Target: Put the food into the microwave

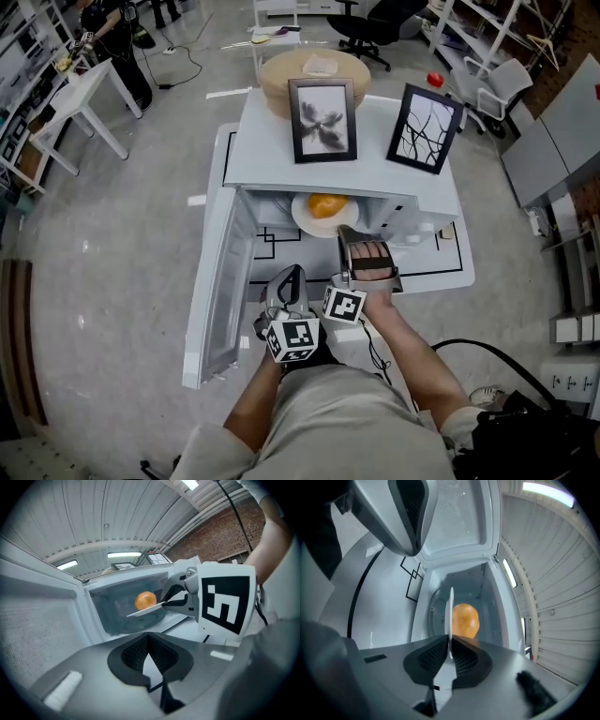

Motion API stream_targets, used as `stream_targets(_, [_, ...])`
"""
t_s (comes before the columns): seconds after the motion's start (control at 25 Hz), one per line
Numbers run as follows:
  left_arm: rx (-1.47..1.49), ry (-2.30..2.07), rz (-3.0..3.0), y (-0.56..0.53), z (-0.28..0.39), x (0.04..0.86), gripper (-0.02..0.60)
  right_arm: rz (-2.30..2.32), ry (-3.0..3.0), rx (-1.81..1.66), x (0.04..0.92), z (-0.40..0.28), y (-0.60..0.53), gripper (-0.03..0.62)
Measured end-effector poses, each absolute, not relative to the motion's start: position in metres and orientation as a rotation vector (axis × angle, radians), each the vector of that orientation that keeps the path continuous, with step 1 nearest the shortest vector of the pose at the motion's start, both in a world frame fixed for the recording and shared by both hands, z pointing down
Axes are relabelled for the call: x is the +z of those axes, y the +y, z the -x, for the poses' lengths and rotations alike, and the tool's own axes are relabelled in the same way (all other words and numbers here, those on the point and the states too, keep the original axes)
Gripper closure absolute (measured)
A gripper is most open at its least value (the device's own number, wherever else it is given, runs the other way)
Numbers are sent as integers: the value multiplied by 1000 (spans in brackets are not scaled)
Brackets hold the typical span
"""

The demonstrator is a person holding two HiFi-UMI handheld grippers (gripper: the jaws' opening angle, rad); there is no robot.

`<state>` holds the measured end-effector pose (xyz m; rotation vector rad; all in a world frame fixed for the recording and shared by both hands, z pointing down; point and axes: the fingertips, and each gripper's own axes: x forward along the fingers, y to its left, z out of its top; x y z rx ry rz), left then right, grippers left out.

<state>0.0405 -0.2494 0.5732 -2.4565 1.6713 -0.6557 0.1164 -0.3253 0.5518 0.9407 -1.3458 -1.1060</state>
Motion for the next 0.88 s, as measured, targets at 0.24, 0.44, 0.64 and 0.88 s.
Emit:
stream_targets(0.24, [-656, 1675, 2447, -254, -39, 577, 575, -940, -1324, -1102, 560, -115, -352, 563])
stream_targets(0.44, [-662, 1681, 2453, -259, -36, 578, 575, -919, -1293, -1110, 564, -111, -371, 563])
stream_targets(0.64, [-671, 1688, 2460, -261, -34, 579, 575, -908, -1293, -1103, 569, -108, -386, 563])
stream_targets(0.88, [-670, 1700, 2473, -261, -34, 582, 575, -893, -1286, -1096, 577, -103, -399, 563])
